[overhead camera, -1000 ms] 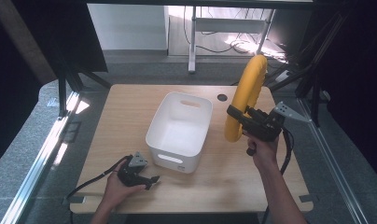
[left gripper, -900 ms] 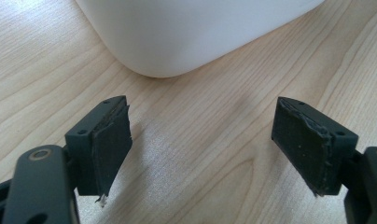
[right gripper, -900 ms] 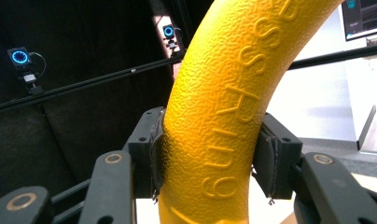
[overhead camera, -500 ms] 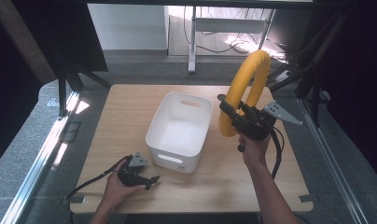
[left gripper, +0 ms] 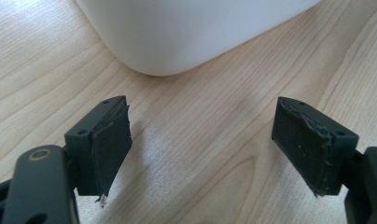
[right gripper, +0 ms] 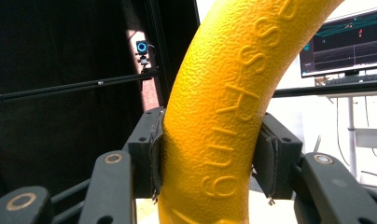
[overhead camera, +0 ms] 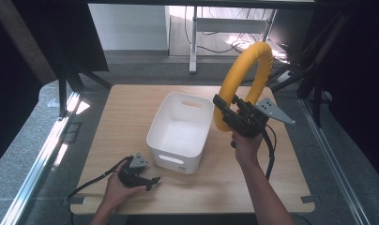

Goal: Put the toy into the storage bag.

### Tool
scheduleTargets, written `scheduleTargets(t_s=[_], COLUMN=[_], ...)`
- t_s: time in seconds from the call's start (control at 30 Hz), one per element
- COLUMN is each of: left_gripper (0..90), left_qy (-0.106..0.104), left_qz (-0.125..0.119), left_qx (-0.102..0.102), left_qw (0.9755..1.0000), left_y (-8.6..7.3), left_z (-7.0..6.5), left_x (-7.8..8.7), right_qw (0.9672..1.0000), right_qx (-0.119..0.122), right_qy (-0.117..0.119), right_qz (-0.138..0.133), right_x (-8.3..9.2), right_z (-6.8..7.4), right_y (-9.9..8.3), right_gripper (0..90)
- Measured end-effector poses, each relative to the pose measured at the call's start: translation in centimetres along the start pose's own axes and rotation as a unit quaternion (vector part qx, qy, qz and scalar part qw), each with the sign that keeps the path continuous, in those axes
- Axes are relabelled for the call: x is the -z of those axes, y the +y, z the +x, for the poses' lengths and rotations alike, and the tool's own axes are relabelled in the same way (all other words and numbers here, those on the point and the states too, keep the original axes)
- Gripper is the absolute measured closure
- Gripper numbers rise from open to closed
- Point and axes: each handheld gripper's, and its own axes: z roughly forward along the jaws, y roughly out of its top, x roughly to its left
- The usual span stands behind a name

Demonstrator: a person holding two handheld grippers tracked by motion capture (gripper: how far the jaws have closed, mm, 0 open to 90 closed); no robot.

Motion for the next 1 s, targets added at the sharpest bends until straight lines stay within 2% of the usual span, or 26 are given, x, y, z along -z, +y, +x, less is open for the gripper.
scheduleTargets(t_s=[0.37,0.53,0.83,1.0], left_gripper=[19.7,19.7,19.7,19.7], left_qy=[0.001,0.002,0.002,0.001], left_qz=[-0.002,-0.003,-0.002,-0.001], left_qx=[0.001,0.001,0.001,-0.001], left_qw=[1.0,1.0,1.0,1.0], left_y=[0.0,0.0,0.0,0.0], left_z=[0.0,0.0,0.0,0.0], left_x=[0.0,0.0,0.0,0.0], right_qw=[0.9995,0.9984,0.9968,0.9962], right_qx=[0.024,0.048,0.066,0.067], right_qy=[0.001,0.004,0.031,0.048], right_qz=[-0.022,-0.03,-0.033,-0.029], right_x=[-0.9,-1.4,-2.8,-3.7], right_z=[2.0,3.3,5.9,7.3], right_y=[0.8,1.3,1.6,1.7], right_gripper=[49.6,49.6,49.5,49.5])
